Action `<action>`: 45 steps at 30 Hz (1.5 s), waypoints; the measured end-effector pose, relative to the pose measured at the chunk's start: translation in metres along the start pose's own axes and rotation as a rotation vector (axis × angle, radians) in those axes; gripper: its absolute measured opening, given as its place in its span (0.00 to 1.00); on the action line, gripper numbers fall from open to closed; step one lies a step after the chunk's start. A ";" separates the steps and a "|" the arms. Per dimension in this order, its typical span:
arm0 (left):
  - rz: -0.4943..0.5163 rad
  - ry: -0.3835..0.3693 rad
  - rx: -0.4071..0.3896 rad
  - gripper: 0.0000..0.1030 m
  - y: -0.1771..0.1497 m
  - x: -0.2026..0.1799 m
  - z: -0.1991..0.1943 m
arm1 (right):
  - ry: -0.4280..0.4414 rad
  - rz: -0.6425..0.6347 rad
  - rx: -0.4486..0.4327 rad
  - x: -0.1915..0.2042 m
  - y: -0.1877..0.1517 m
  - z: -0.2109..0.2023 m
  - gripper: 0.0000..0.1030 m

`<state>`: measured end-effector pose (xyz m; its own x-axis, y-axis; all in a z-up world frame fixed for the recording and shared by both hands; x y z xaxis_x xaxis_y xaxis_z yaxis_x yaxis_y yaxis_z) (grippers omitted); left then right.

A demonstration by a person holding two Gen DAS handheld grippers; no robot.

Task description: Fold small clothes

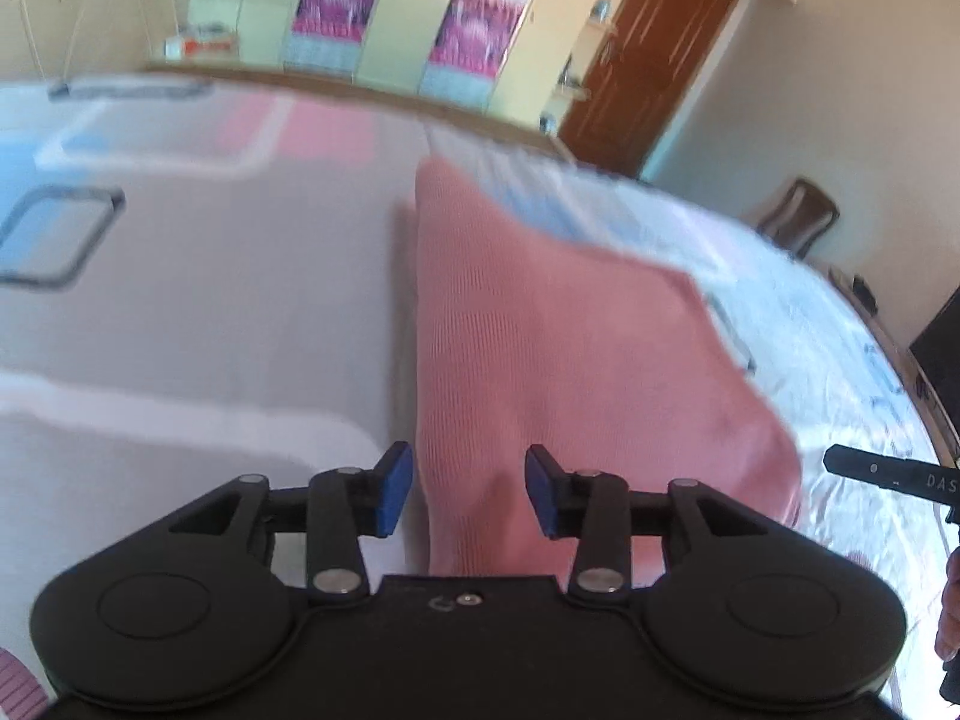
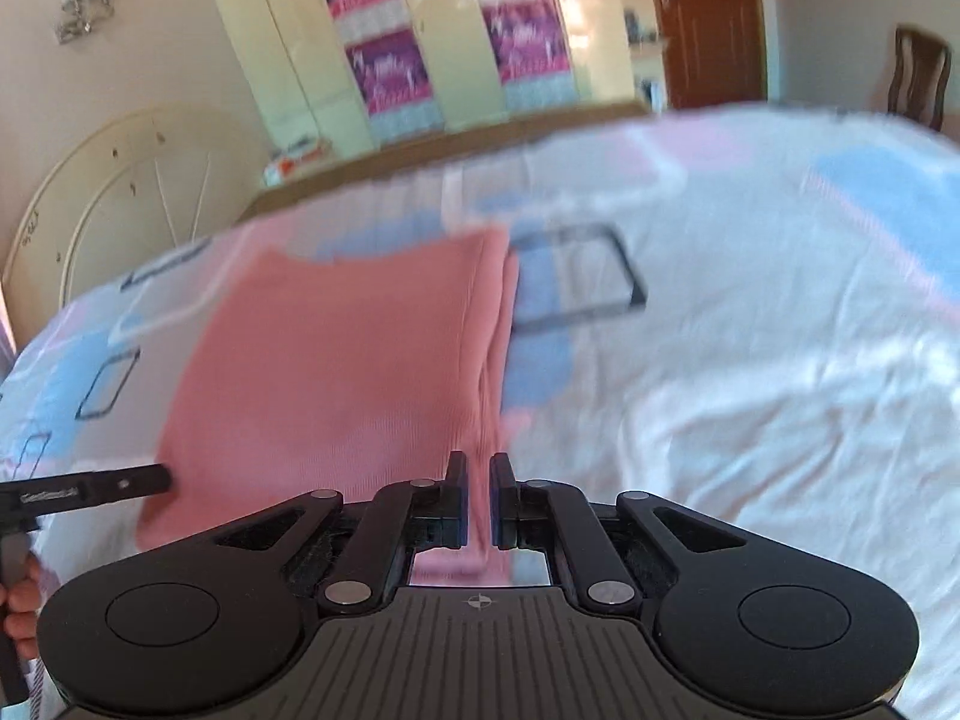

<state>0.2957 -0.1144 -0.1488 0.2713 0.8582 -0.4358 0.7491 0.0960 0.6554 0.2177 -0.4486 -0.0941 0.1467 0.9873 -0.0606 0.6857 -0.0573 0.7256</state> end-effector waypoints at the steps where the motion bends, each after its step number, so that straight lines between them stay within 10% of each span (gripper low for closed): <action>1: 0.015 0.000 -0.018 0.40 0.006 -0.003 -0.003 | 0.001 -0.008 -0.023 0.003 0.006 -0.003 0.05; 12: 0.150 0.046 0.010 0.56 0.037 -0.046 0.070 | 0.022 -0.129 -0.060 0.073 0.031 0.042 0.07; 22: 0.224 0.101 0.045 0.58 0.027 -0.046 0.073 | -0.025 -0.182 0.033 0.052 0.006 0.075 0.08; 27: 0.211 0.111 0.045 0.58 0.030 -0.050 0.070 | 0.035 -0.150 -0.028 0.064 0.012 0.050 0.48; 45: 0.216 0.082 0.097 0.58 -0.015 -0.052 0.050 | -0.016 -0.272 0.016 0.068 -0.027 0.046 0.47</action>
Point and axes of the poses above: each gripper's, at about its wrist camera, not at the fingertips, and z roughly the way its jaws point, x to its left, y to its top, the point moved 3 cm from there along z, roughly the way its jaws point, and after that the axes turned 11 degrees about -y, right-handed, at the moved point
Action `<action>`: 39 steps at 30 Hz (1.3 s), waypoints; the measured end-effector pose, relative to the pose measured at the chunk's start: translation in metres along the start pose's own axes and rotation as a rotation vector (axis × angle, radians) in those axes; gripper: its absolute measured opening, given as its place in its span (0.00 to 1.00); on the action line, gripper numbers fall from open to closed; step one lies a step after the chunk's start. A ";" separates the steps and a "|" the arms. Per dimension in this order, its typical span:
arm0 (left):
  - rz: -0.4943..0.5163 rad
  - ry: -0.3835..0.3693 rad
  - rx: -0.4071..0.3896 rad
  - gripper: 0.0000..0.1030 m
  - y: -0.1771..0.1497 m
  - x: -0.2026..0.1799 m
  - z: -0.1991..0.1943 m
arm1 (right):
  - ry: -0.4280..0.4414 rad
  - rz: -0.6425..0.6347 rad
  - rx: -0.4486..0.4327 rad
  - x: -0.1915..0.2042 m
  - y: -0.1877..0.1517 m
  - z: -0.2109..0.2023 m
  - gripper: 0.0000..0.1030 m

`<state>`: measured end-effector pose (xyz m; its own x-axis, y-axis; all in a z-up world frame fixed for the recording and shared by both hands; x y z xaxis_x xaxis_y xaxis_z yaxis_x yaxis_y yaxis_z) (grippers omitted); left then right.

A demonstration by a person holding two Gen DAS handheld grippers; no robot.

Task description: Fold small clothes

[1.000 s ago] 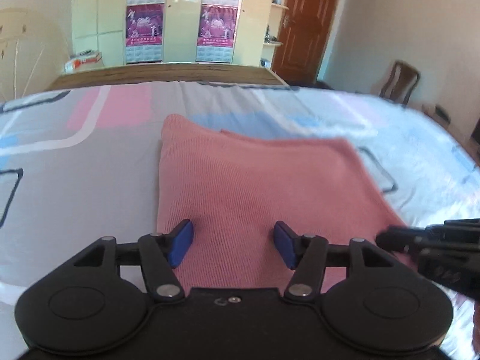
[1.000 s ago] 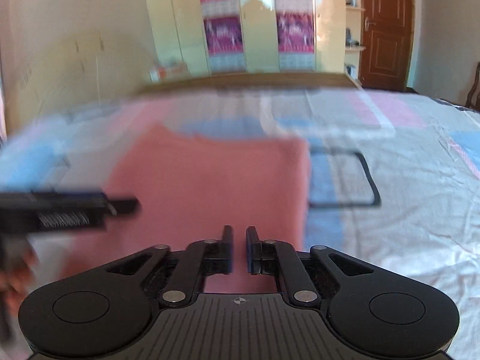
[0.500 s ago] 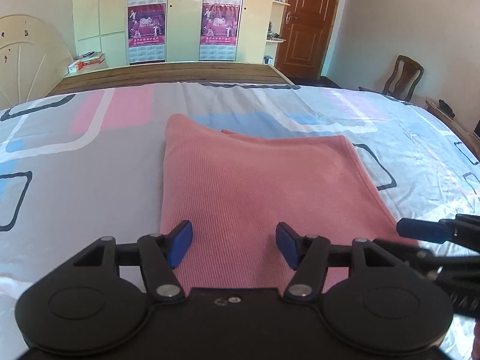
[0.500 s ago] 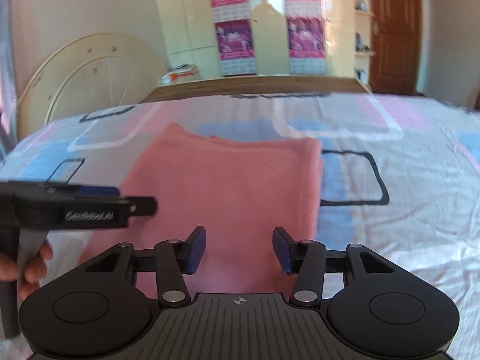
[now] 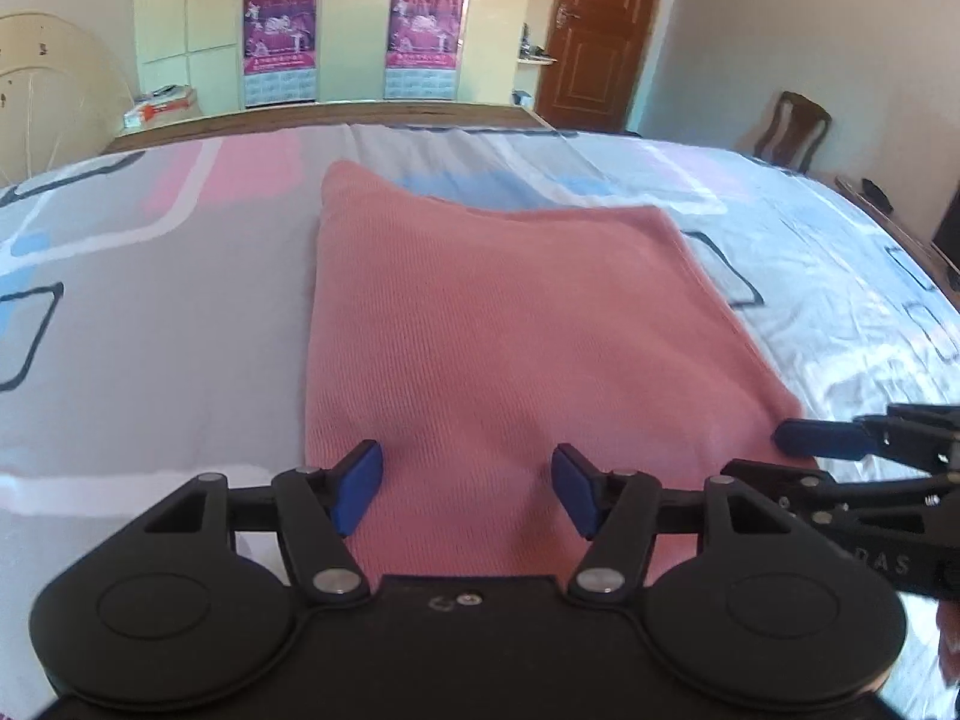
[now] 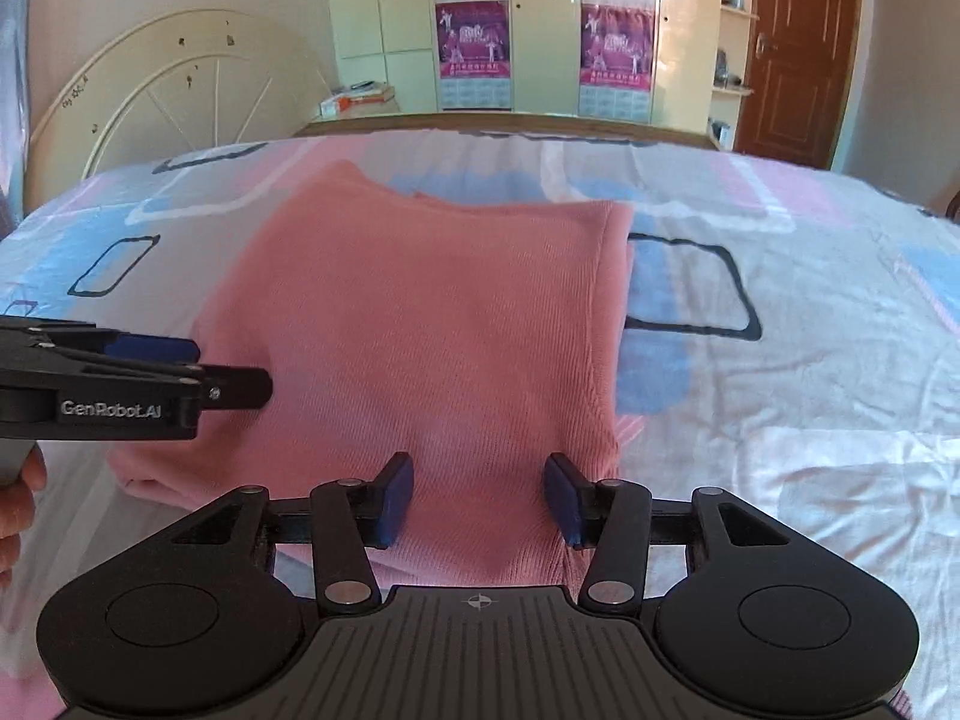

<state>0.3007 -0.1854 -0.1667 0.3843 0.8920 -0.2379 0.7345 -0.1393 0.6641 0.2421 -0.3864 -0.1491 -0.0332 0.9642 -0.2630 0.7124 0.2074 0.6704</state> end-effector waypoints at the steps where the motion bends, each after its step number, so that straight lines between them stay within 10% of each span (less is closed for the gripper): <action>1: 0.012 0.006 0.011 0.58 -0.005 -0.001 0.002 | -0.005 -0.005 0.025 -0.001 -0.005 0.003 0.47; 14: -0.046 0.007 -0.082 0.75 0.028 0.010 -0.021 | 0.040 0.135 -0.016 -0.030 0.024 -0.015 0.48; 23: -0.071 0.003 -0.114 0.52 0.072 0.029 0.012 | 0.003 0.113 -0.081 -0.033 0.065 0.011 0.39; 32: -0.060 0.034 -0.104 0.49 0.089 0.039 0.055 | -0.025 0.117 -0.059 -0.039 0.090 0.062 0.35; 39: -0.026 0.058 -0.076 0.67 0.089 0.040 0.058 | -0.042 0.158 0.028 -0.055 0.073 0.090 0.35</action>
Point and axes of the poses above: each gripper's, at about its wrist camera, not at the fingertips, and z roughly the way its jaws point, x to its left, y to its top, the point moved 3 cm from there along z, roughly the way its jaws point, and after that the axes turned 11 degrees about -y, right-handed, at the moved point
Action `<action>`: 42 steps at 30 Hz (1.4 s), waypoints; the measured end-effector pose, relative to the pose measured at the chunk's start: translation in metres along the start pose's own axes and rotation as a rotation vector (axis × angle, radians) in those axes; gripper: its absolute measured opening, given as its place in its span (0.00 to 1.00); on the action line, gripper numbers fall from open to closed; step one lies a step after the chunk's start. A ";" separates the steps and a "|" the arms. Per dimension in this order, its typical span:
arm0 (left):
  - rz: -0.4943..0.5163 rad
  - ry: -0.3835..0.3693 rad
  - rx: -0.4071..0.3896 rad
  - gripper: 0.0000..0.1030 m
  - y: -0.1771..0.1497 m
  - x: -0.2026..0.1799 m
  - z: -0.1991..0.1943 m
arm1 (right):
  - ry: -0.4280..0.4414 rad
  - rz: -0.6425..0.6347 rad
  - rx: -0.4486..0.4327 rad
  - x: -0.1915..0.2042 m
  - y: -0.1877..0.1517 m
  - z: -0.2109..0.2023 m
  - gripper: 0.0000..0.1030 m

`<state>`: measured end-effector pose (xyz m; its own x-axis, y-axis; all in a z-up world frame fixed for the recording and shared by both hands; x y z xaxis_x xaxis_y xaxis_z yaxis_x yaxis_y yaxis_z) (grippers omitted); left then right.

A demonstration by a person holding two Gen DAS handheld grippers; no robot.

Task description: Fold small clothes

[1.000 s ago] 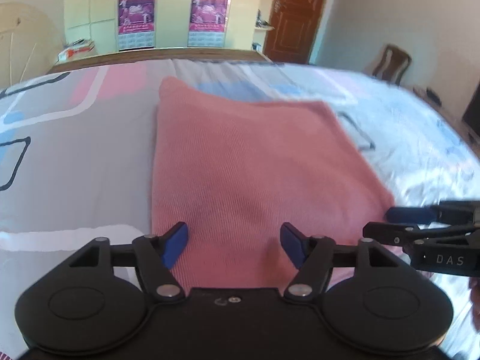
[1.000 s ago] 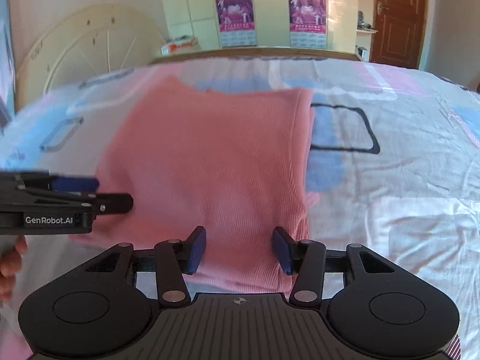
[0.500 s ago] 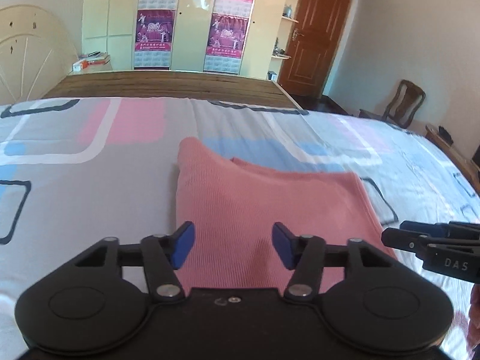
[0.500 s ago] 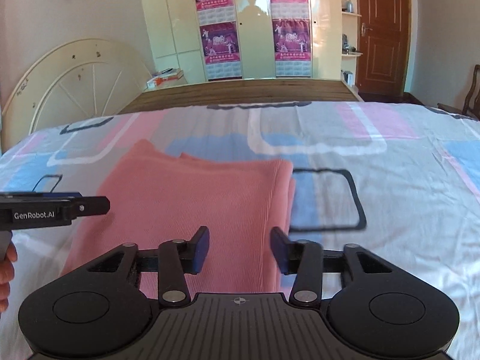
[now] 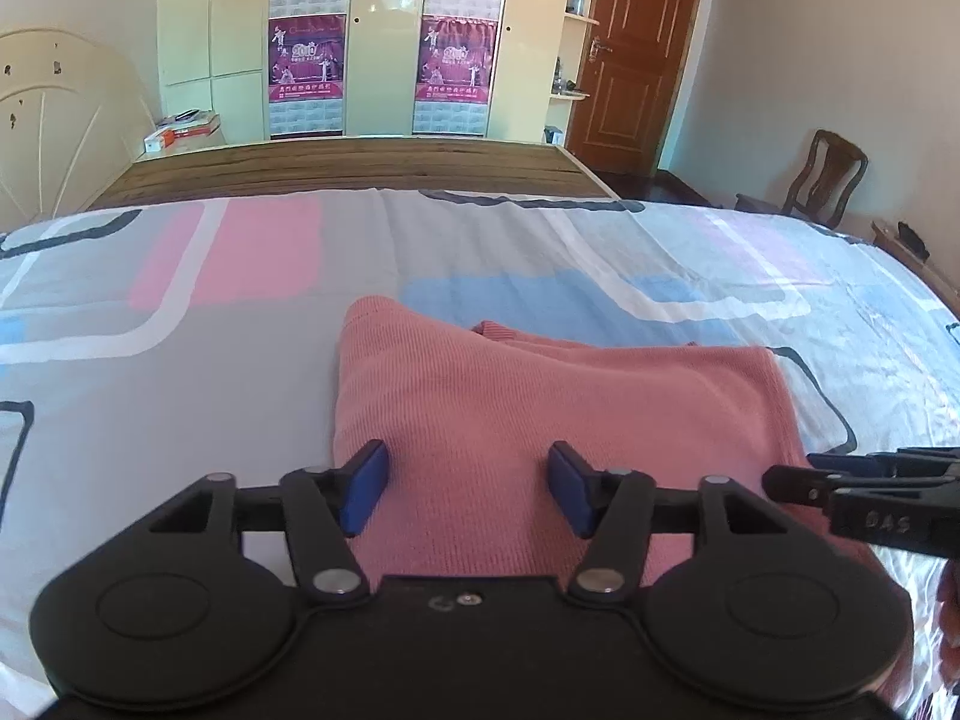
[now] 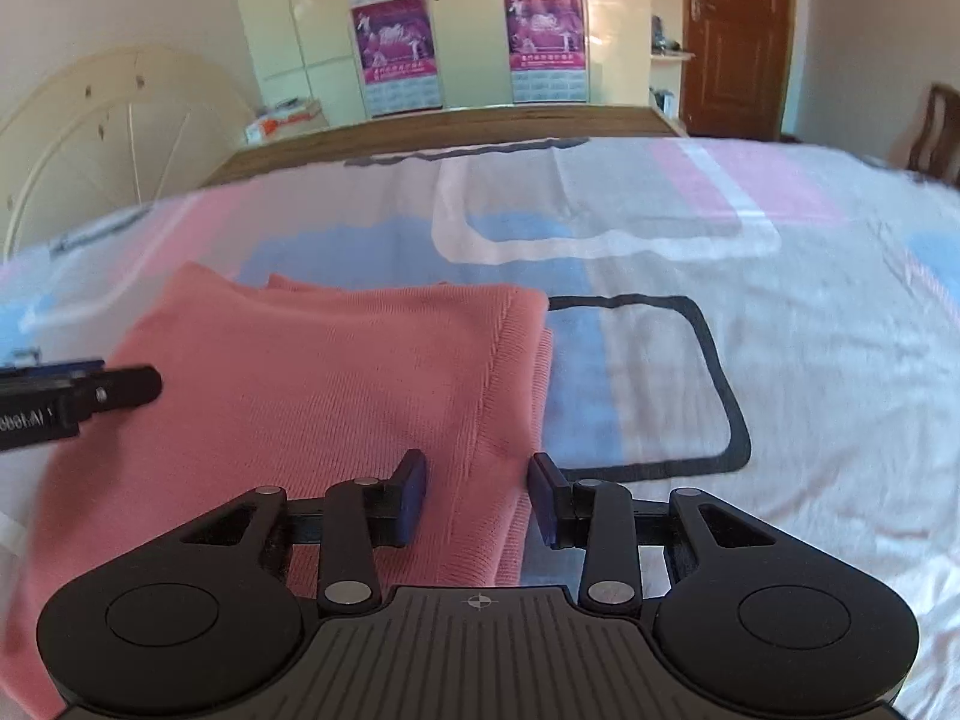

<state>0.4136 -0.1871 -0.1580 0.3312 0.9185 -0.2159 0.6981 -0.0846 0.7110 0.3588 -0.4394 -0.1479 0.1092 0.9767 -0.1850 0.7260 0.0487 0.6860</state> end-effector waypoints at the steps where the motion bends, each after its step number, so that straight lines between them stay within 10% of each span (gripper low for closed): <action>1: -0.004 0.010 0.009 0.73 0.000 0.001 -0.001 | 0.009 0.005 -0.002 -0.003 0.000 -0.003 0.35; 7: -0.043 0.020 0.041 0.86 -0.003 0.010 -0.009 | 0.122 0.099 0.047 -0.020 -0.001 -0.013 0.64; 18: -0.239 -0.220 0.152 0.80 -0.035 0.032 -0.001 | 0.278 0.252 0.138 -0.025 -0.014 -0.005 0.64; 24: -0.263 -0.282 0.132 0.57 -0.036 0.034 -0.002 | 0.290 0.241 0.161 -0.019 -0.012 0.002 0.27; 42: -0.232 -0.284 -0.006 0.35 -0.008 0.024 -0.059 | 0.440 0.299 0.084 0.009 0.018 -0.041 0.22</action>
Point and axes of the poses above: each gripper's, at about its wrist camera, not at the fingertips, and z roughly the way its jaws point, x to its left, y to its top, the point moved 3 cm from there along z, roughly the way its jaws point, and after that the axes turned 11 degrees about -y, right-handed, at the moved point
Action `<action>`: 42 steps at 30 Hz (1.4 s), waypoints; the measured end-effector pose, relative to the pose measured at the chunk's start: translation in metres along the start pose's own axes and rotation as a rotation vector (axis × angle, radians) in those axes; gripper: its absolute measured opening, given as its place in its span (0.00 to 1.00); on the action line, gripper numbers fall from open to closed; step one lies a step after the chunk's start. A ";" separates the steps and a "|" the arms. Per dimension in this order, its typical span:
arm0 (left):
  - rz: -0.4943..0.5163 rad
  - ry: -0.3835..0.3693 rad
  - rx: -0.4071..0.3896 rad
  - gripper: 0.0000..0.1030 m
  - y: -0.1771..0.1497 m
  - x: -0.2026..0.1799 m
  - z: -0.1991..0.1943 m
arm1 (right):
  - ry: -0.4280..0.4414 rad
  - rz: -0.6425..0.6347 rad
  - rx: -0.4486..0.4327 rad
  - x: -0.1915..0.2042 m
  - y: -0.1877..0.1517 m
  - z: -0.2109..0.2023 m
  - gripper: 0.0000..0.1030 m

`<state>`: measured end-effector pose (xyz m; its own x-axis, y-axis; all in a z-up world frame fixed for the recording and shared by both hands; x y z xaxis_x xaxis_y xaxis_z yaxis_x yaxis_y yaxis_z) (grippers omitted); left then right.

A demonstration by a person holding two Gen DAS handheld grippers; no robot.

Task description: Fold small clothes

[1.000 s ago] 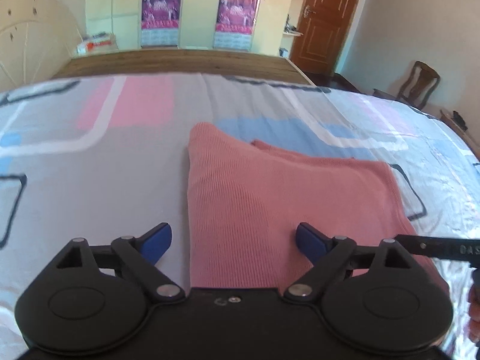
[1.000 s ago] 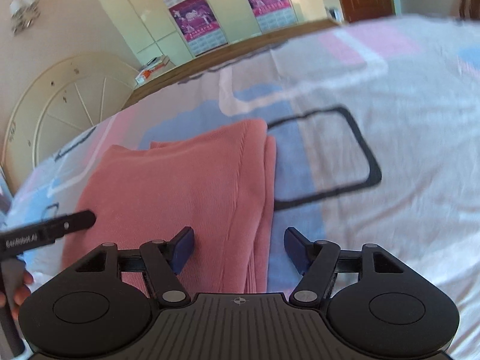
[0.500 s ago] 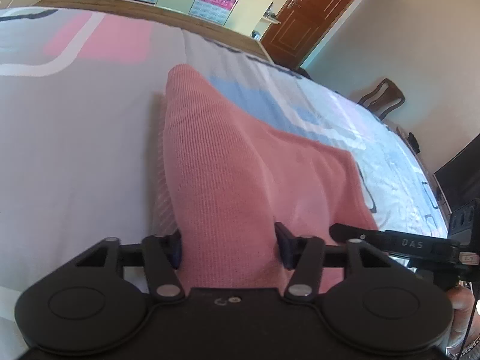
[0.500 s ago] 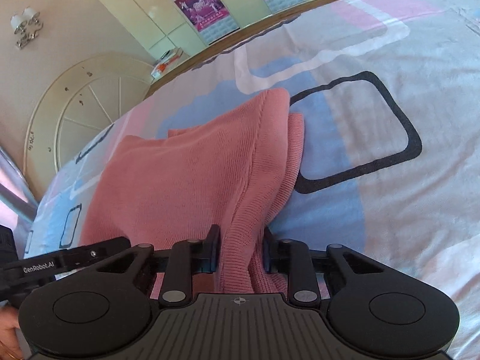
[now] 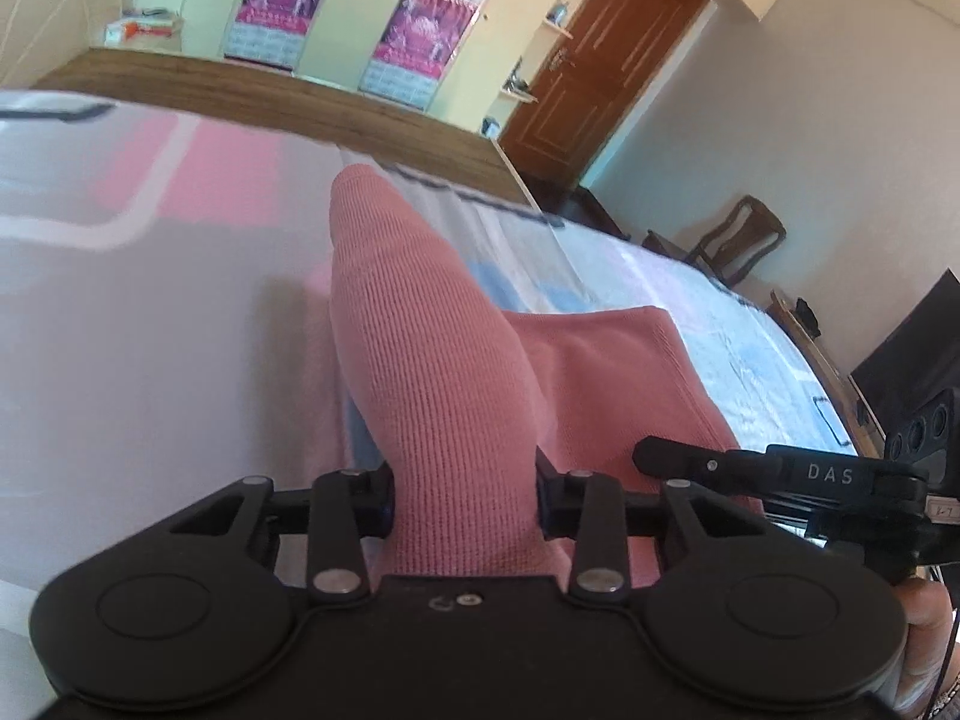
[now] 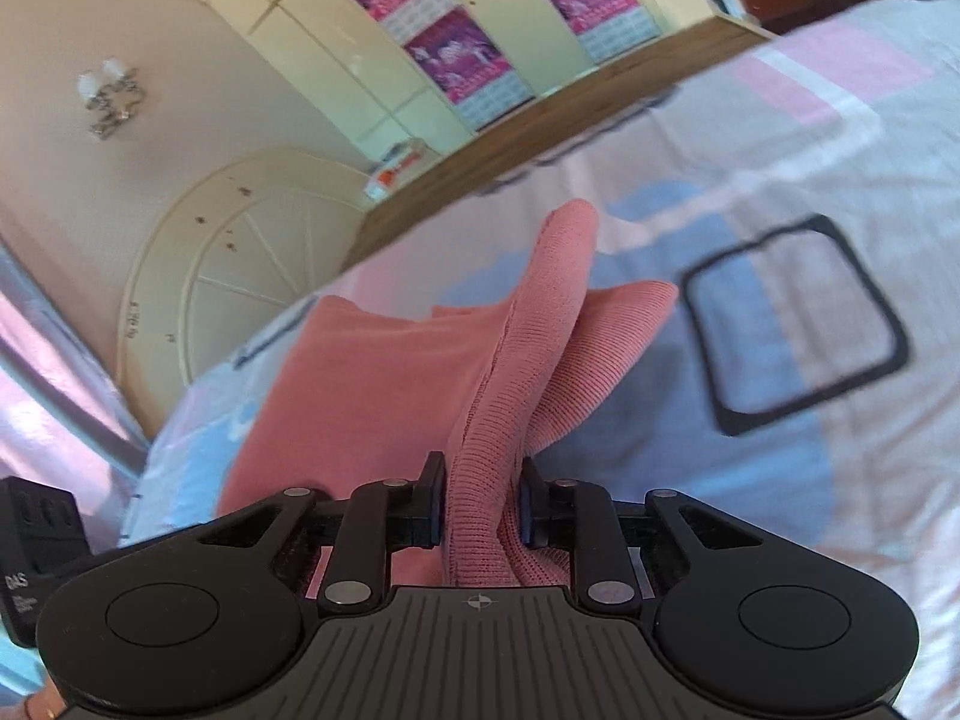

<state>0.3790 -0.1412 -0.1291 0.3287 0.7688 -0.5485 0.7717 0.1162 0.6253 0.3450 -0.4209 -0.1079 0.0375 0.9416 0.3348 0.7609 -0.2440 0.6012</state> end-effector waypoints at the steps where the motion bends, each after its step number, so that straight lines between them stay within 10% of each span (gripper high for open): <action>1: -0.002 0.007 -0.012 0.35 0.002 0.003 -0.008 | 0.011 -0.008 0.000 0.009 0.001 0.001 0.22; 25: 0.004 0.157 -0.102 0.35 0.068 0.270 -0.226 | 0.074 -0.125 0.057 0.335 -0.067 0.198 0.22; 42: 0.033 0.217 -0.090 0.58 0.068 0.329 -0.237 | -0.082 -0.068 0.070 0.314 -0.070 0.245 0.30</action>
<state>0.4108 0.2684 -0.1351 0.2203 0.8893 -0.4008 0.7079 0.1369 0.6929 0.4619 -0.0510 -0.2224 0.0345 0.9719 0.2329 0.8069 -0.1646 0.5673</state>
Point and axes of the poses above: each gripper's, at about its wrist camera, not at the fingertips, and z roughly the way its jaws point, x to its left, y to its top, the point moved 3 cm from there along z, roughly the way its jaws point, and after that the axes turned 11 degrees about -y, right-handed, at the moved point
